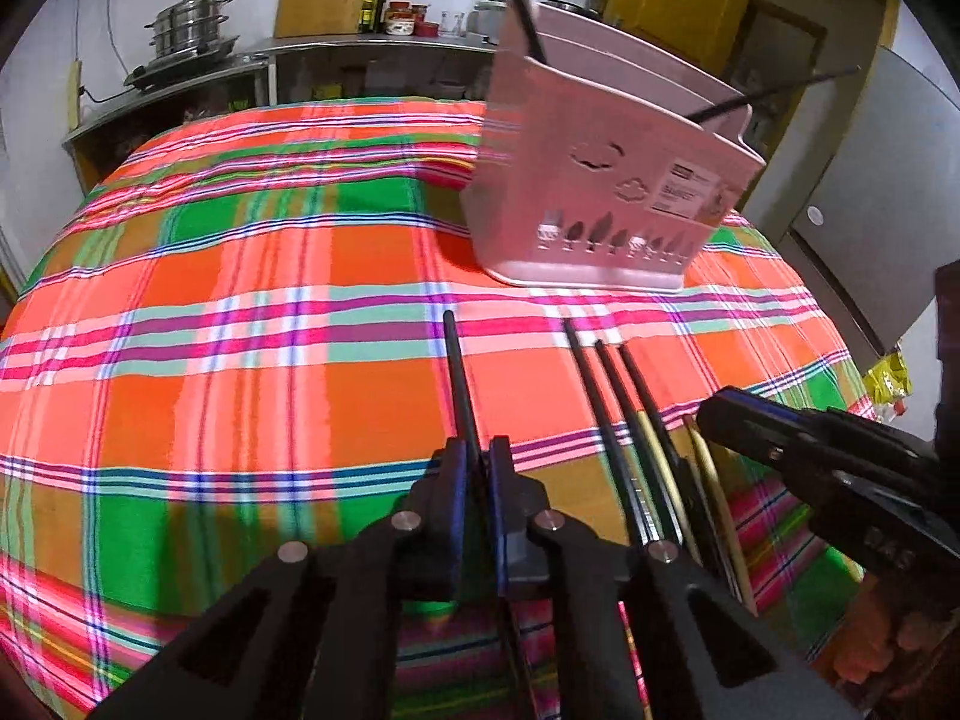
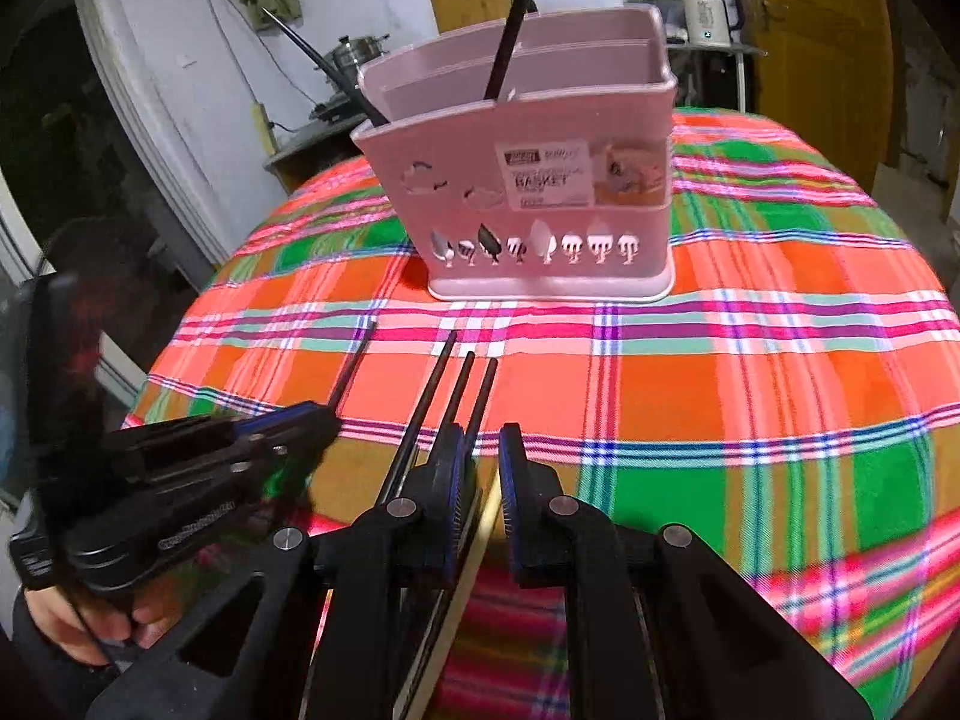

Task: Organize utensils
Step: 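Grasp a black chopstick with the left tool while the right tool grasps another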

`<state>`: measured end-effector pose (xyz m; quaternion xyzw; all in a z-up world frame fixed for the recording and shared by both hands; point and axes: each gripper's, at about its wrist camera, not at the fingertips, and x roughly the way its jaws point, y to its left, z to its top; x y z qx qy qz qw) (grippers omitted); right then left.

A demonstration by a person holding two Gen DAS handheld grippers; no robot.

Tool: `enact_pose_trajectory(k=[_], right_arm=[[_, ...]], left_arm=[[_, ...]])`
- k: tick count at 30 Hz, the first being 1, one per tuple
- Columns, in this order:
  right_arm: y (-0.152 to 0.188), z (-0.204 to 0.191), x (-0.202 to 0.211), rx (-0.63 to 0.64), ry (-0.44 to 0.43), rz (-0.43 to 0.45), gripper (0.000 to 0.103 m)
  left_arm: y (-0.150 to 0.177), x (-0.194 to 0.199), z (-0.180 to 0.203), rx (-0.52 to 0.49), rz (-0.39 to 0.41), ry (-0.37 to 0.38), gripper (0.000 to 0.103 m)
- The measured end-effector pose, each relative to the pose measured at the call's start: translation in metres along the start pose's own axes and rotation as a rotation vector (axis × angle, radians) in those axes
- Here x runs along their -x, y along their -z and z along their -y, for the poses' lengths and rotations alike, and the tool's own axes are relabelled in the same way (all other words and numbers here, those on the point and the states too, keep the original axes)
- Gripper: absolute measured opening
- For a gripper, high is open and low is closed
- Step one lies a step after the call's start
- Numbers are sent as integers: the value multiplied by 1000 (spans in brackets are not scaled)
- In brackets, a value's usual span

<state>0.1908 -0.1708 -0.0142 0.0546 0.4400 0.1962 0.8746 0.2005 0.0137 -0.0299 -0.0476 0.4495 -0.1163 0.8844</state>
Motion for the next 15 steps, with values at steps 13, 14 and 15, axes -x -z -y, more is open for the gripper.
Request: enact_pose_trajectory(k=[13, 14, 15], right_arm=[[-9, -1, -17, 6, 29, -50, 12], [-11, -1, -18, 7, 30, -55, 12], [-11, -2, -19, 11, 32, -58, 12]], left_arm=[[-16, -10, -4, -3, -22, -6, 14], [-17, -11, -4, -5, -22, -8, 14], [-18, -12, -4, -6, -22, -10, 14]])
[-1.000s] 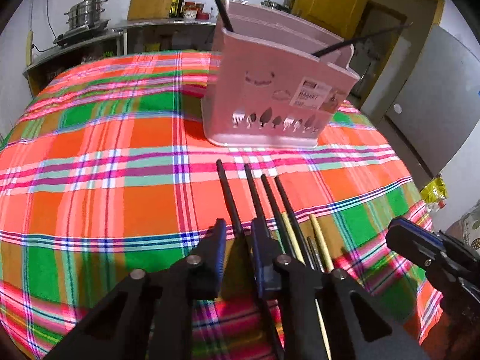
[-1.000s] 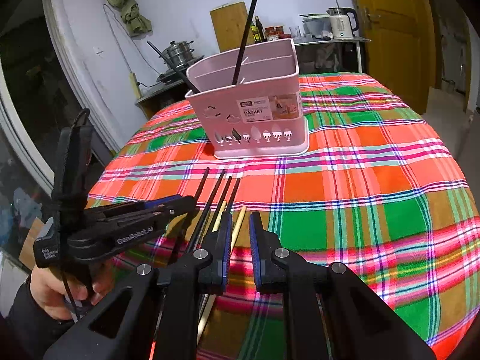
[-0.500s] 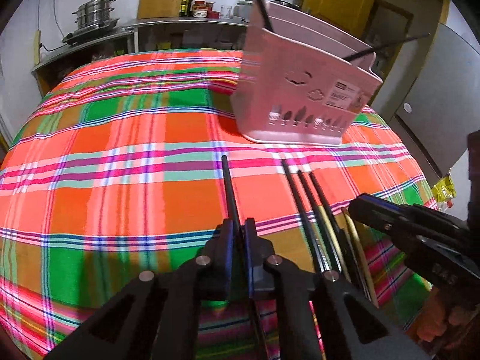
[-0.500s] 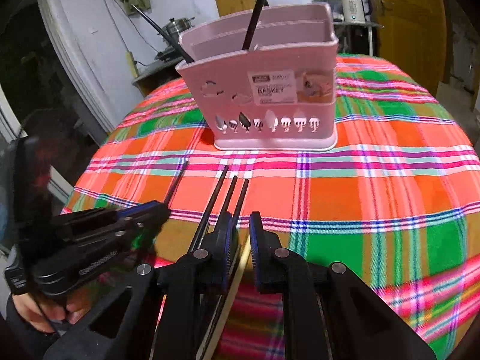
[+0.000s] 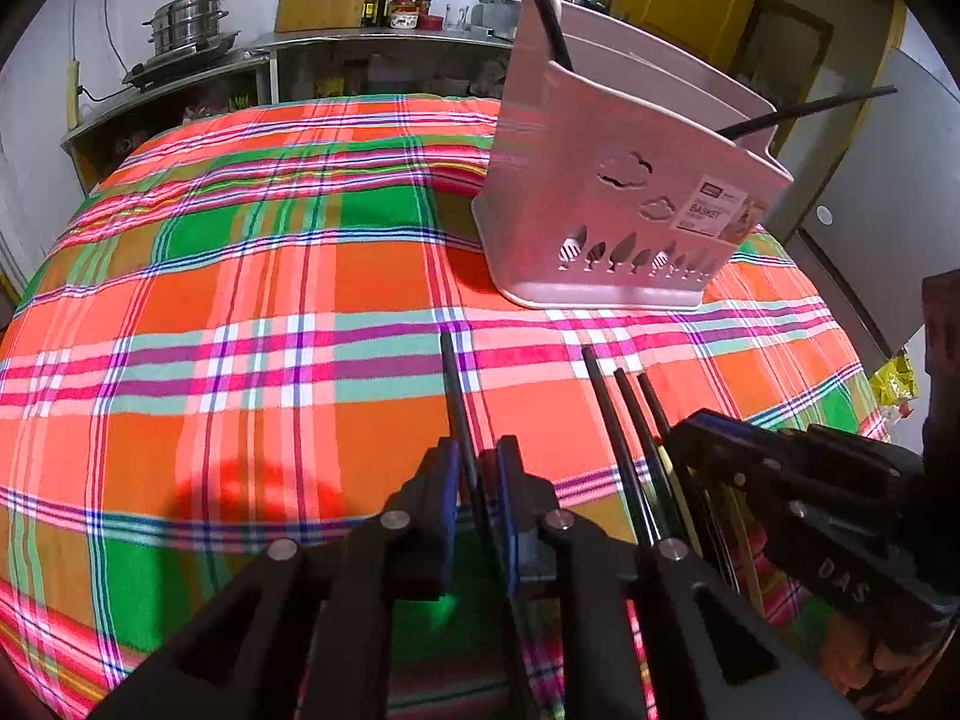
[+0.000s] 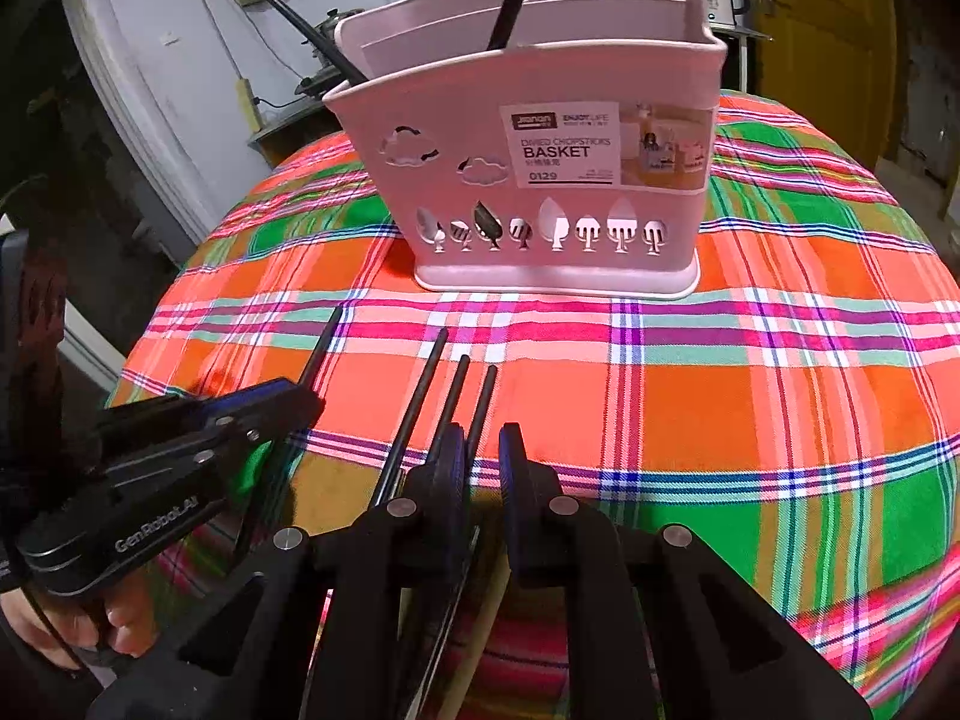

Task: Organize utensils
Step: 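Grasp a black chopstick with the left tool while the right tool grasps another, then raise both chopsticks over the pink basket and open both tools to release them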

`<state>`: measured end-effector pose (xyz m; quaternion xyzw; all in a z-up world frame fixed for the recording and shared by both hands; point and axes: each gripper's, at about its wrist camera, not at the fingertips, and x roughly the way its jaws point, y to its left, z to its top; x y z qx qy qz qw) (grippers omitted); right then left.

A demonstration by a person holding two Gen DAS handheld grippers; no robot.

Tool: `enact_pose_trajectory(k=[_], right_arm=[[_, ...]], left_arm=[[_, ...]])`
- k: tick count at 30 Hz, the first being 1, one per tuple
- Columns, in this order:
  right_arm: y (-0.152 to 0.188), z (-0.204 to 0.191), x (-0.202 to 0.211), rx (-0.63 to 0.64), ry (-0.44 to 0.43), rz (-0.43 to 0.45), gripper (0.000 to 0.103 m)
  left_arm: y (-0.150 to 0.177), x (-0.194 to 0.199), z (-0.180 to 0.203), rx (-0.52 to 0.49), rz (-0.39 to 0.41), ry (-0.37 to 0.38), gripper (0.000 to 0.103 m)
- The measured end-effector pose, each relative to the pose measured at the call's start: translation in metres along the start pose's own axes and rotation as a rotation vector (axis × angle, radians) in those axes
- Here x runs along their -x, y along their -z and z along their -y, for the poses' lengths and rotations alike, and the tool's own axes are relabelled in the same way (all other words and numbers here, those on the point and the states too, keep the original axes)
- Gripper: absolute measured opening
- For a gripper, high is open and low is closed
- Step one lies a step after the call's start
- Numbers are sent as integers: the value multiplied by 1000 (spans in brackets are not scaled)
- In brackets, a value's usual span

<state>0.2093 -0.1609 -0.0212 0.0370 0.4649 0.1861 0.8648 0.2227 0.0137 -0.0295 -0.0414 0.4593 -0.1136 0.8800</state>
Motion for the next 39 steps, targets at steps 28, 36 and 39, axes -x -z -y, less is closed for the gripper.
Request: enact_pose_trajectory(k=[28, 36, 39], right_arm=[[-26, -11, 66, 30, -29, 157, 5], [-39, -19, 118, 46, -44, 284, 4], [-42, -21, 134, 56, -47, 323, 4]], left_arm=[[-24, 62, 13, -53, 122, 34, 5], [-42, 113, 24, -71, 225, 55, 5], [-47, 127, 27, -80, 254, 61, 5]])
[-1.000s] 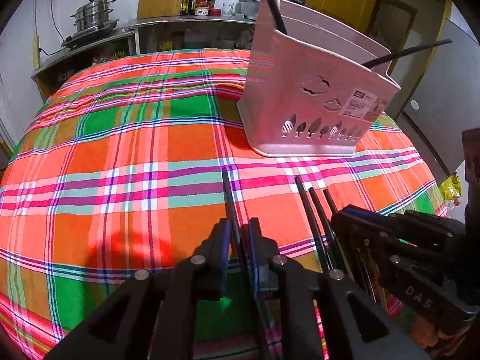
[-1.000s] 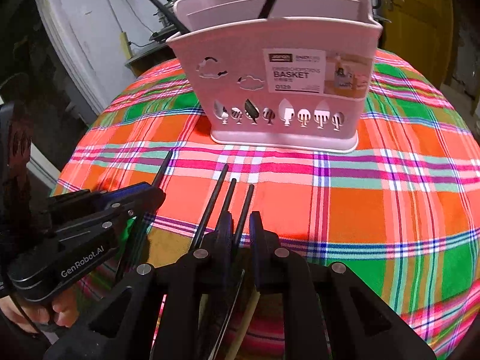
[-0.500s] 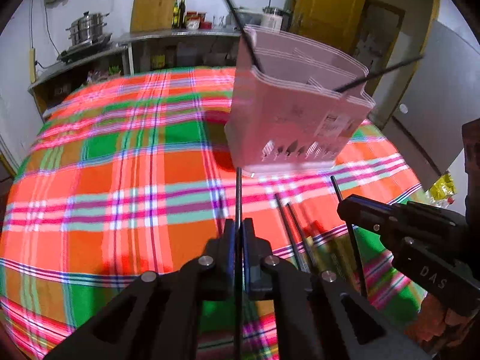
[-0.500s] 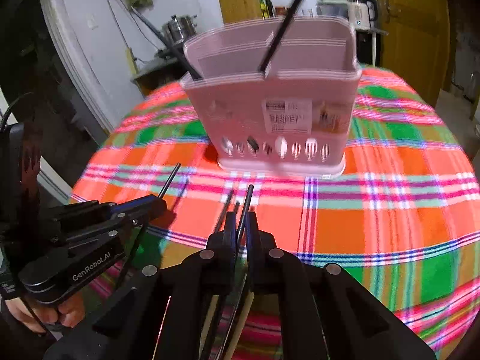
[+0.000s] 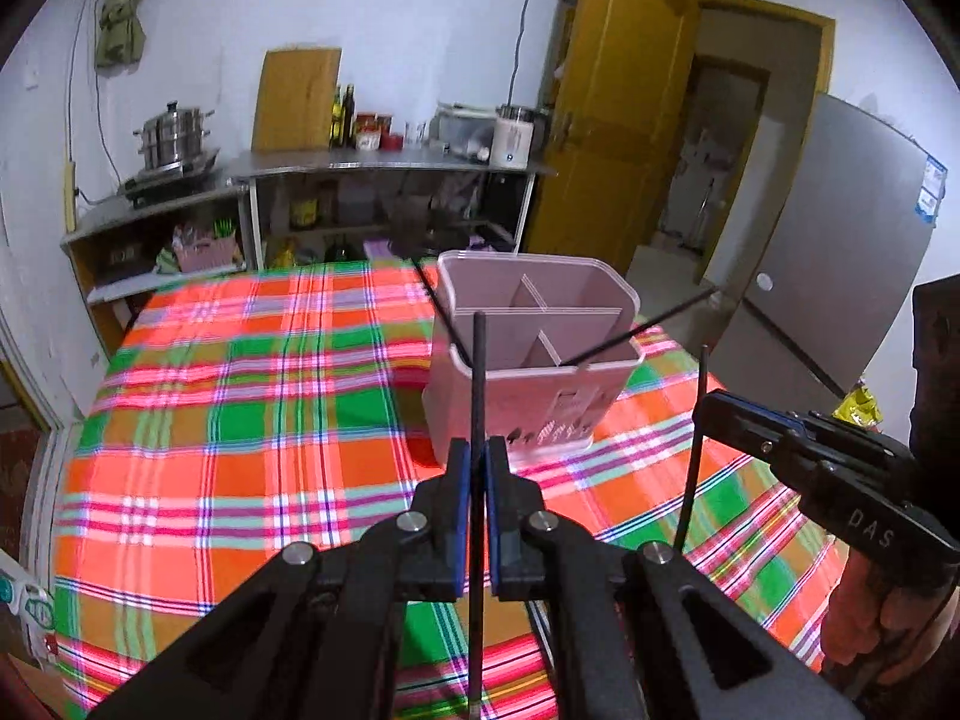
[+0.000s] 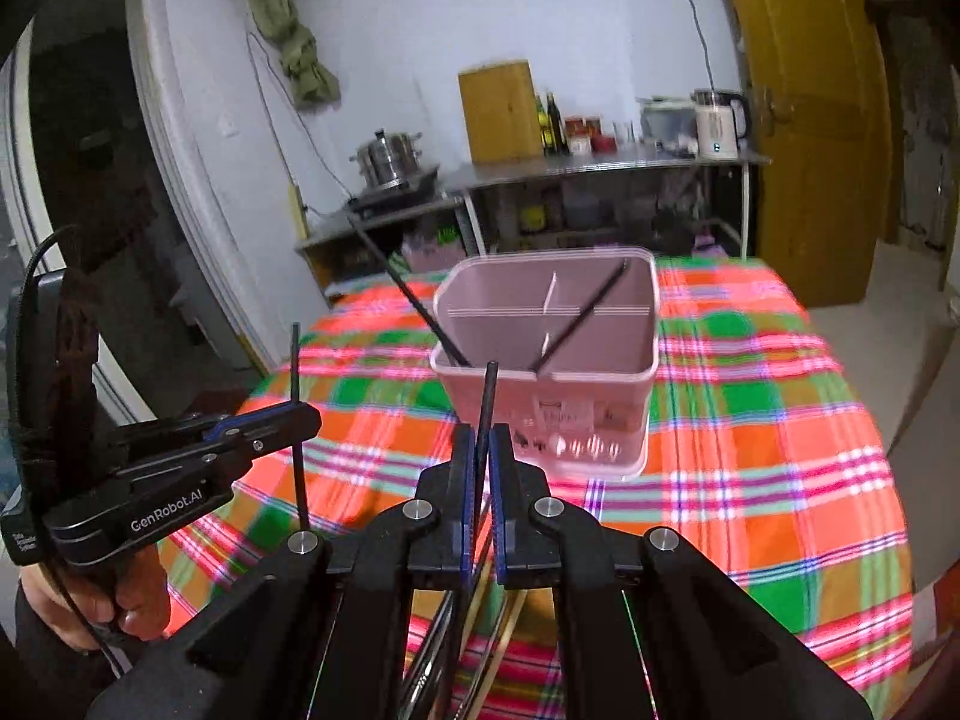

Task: Organize utensils
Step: 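Raise both chopsticks over the pink basket and open both tools to release them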

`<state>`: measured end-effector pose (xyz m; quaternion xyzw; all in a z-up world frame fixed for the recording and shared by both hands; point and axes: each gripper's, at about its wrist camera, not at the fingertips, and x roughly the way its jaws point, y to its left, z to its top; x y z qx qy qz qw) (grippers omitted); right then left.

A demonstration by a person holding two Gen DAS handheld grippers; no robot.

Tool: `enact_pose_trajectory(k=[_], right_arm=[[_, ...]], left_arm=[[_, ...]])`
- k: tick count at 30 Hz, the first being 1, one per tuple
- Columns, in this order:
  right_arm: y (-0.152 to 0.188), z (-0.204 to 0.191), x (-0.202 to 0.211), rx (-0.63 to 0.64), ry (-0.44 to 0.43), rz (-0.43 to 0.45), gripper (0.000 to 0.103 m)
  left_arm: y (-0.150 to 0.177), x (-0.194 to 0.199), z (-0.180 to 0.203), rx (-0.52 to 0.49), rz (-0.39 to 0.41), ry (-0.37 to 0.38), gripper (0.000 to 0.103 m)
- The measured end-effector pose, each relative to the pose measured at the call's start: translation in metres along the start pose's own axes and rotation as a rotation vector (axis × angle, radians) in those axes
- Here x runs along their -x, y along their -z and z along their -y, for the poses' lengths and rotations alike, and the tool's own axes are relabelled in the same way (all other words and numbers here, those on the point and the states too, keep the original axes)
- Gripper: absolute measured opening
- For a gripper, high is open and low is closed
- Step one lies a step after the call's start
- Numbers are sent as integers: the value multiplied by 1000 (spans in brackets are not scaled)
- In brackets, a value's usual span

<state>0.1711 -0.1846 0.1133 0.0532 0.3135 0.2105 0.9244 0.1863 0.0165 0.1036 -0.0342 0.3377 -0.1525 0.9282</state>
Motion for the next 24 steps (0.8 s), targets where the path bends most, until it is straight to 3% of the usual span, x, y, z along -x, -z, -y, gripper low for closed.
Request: enact_pose_trajectory(k=[10, 24], right_arm=[[-16, -8, 36, 39, 12, 84, 4], [-38, -3, 47, 52, 37, 140, 3]], left_arm=[[-19, 25, 13, -32, 53, 8, 5], [-47, 23, 14, -21, 46, 15, 5]])
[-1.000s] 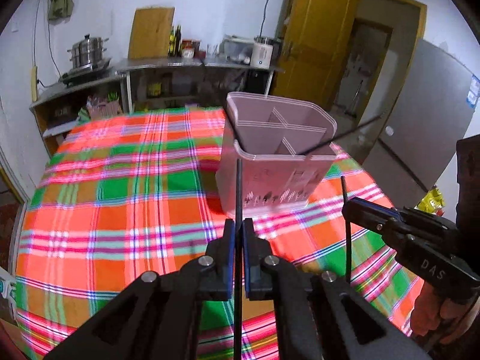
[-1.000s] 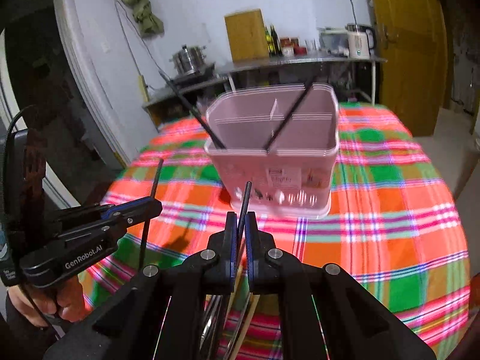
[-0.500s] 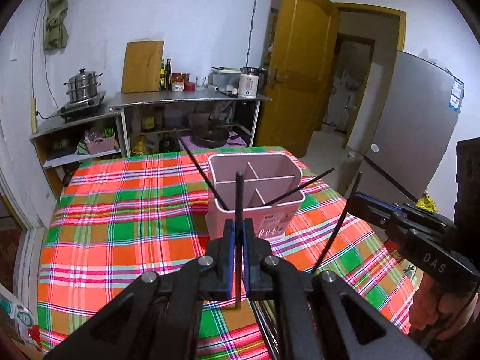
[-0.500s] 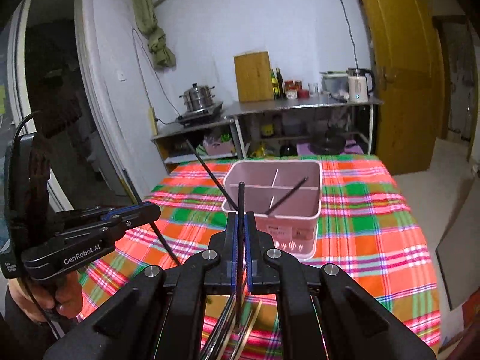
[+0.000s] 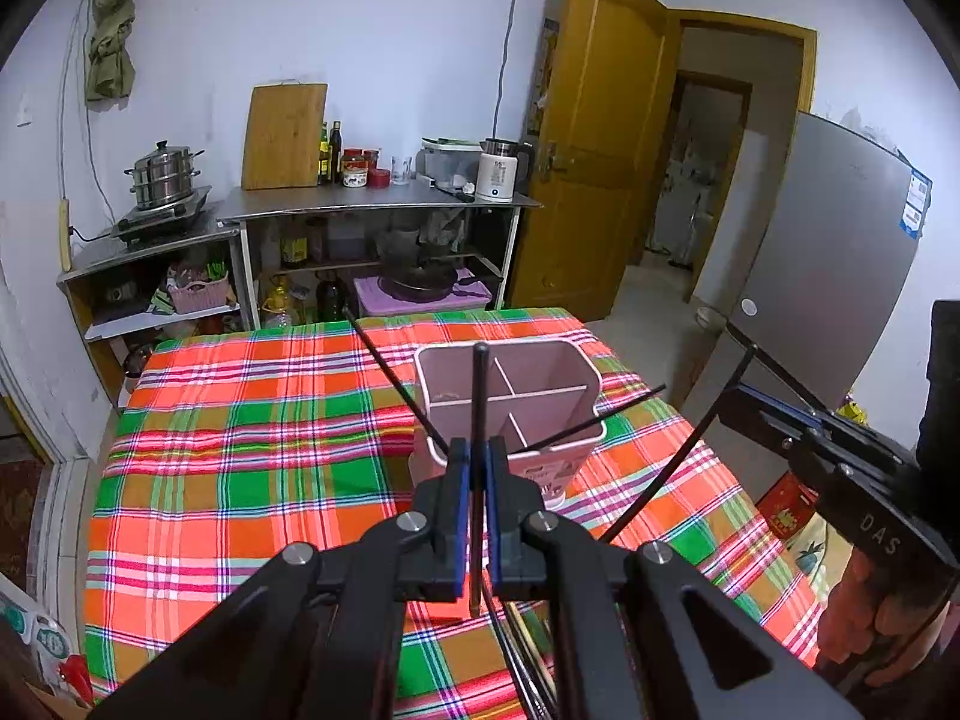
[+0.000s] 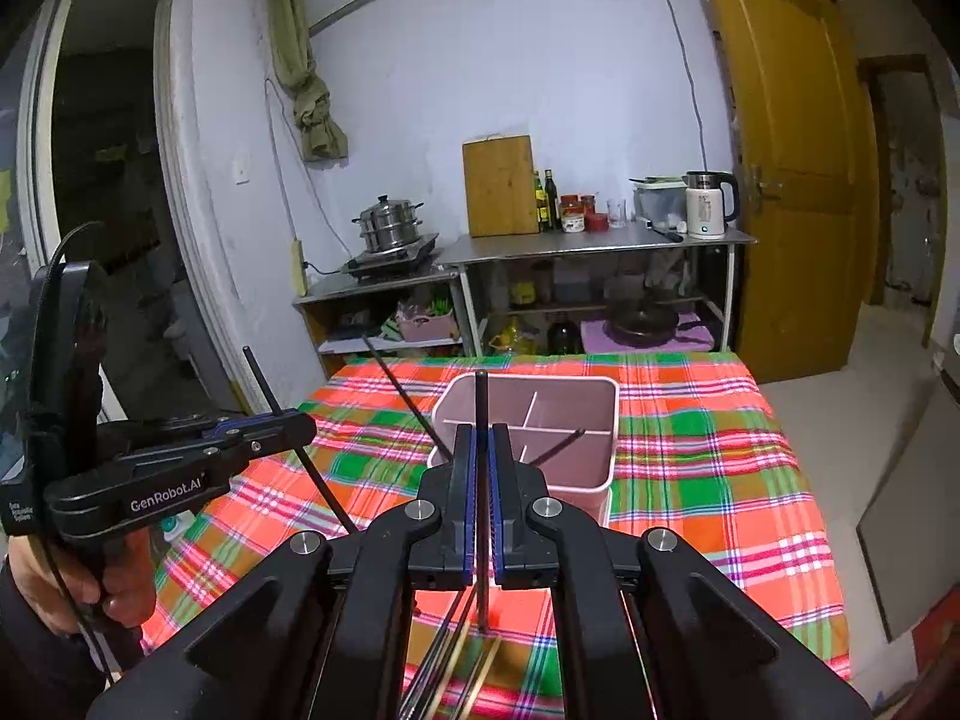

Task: Organize utensils
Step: 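Raise both chopsticks over the pink basket and open both tools to release them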

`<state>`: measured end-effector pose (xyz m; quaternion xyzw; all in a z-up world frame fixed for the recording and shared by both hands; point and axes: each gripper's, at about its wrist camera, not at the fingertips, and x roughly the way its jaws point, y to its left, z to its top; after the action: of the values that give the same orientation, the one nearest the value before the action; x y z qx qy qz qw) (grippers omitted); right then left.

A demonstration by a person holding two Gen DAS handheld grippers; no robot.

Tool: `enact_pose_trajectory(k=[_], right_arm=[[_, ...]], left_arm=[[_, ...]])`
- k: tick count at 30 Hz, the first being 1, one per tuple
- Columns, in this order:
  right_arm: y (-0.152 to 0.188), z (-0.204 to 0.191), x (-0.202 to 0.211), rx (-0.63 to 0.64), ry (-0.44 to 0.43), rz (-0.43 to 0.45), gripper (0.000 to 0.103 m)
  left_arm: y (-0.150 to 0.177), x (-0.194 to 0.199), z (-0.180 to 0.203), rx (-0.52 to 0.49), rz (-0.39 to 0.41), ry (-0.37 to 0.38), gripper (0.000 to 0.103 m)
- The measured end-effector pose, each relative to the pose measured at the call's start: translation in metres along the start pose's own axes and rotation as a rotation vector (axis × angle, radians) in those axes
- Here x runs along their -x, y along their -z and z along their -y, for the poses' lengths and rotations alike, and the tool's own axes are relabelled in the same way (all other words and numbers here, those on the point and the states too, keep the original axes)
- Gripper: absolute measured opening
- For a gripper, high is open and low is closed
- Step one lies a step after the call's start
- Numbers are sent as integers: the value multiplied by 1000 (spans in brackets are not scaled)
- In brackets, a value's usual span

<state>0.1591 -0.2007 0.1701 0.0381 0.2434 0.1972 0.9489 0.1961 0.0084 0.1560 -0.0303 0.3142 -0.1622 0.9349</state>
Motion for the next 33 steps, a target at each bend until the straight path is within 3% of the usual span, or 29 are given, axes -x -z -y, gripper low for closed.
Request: enact_pose_trajectory(k=[23, 33], right_arm=[[-80, 11, -2, -38, -34, 196, 3], [-73, 21, -37, -45, -10, 188, 3]], left_arm=[[-89, 8, 6, 22, 171, 33, 5], [-79, -37, -10, 42, 144, 23, 5]])
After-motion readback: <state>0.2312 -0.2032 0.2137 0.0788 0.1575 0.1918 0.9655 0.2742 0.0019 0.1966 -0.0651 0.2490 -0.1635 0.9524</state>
